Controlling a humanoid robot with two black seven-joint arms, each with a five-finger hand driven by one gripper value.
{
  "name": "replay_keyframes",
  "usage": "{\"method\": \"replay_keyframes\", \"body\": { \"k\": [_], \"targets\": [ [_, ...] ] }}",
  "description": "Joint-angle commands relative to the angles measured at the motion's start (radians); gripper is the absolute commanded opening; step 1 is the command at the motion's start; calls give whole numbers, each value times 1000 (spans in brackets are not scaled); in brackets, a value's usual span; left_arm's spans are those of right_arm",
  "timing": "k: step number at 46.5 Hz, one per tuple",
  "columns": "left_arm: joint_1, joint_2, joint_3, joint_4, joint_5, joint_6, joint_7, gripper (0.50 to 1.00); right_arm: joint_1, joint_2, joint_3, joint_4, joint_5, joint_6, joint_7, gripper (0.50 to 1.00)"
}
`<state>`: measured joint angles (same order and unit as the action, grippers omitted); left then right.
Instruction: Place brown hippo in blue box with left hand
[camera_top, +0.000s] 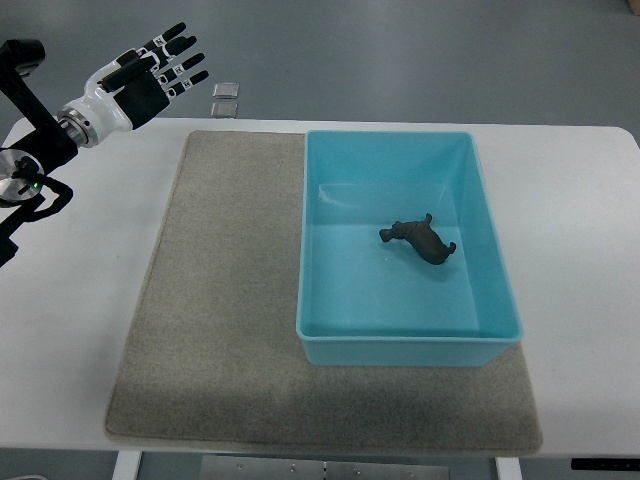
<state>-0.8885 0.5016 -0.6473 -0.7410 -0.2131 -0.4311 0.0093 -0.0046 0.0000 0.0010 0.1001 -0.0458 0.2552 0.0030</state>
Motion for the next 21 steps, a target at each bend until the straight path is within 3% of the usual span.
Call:
{"method": "replay_keyframes", "body": {
  "k": [1,21],
  "targets": [
    [0,2,0,0,-2,0,0,999,0,0,1,4,1,4,0,936],
    [8,2,0,0,0,0,-2,999,0,0,4,20,1,13,2,936]
  ]
}}
